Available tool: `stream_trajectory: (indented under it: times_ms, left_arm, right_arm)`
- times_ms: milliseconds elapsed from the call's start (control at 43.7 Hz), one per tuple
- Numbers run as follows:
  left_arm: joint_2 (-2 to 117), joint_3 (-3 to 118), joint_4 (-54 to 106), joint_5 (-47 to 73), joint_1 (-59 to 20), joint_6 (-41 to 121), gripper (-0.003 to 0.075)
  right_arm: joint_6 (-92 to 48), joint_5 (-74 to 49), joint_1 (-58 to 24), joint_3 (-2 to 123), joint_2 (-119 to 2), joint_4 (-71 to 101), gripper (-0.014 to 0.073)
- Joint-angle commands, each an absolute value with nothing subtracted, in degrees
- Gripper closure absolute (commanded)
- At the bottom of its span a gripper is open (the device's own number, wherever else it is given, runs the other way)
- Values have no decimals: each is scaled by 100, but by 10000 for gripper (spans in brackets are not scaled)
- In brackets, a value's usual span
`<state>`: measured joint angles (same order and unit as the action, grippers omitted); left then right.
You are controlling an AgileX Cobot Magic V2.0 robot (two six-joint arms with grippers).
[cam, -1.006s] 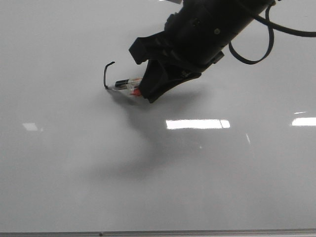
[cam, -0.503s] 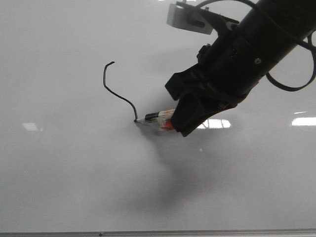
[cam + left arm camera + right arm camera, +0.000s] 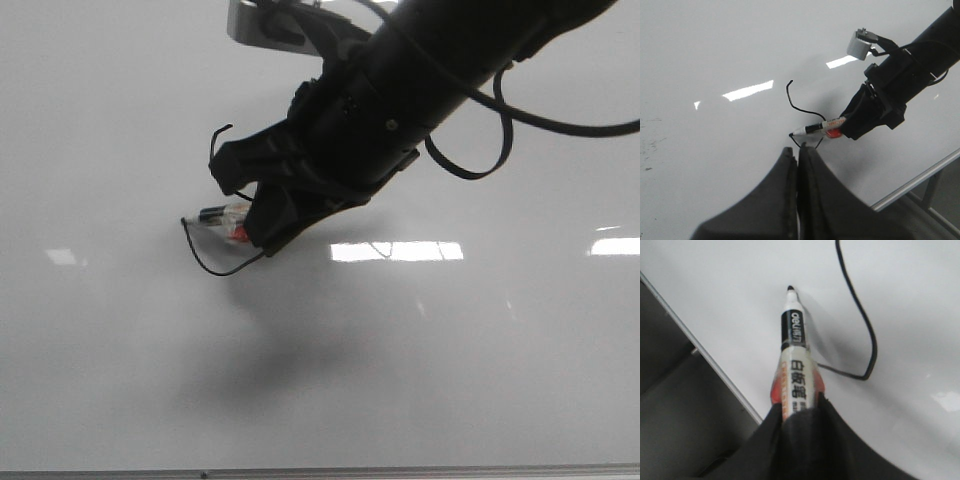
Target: Write number 8 on whiteboard
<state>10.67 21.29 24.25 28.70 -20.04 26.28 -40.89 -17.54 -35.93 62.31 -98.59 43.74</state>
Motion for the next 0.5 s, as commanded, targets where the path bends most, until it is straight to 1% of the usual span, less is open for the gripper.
stream_trajectory:
  times_ms: [0, 183, 389, 480]
  left_arm:
    - [1112, 2279, 2565, 2436, -2001, 2571, 741]
    - [1112, 2279, 2565, 2436, -2001, 2571, 741]
    - [1112, 2279, 2565, 2431, -2001, 2571, 741]
    - [1112, 2279, 2565, 2431, -2001, 2571, 741]
  right_arm:
    - [-4061, -1571, -3501, 6462, -9550, 4489, 652]
    - [-4028, -2010, -3085, 6294, -9341, 4484, 652]
    - [-4033, -1950, -2586, 6096, -8910, 4408, 652]
    - [-4083, -1844, -2540, 6123, -8765, 4365, 652]
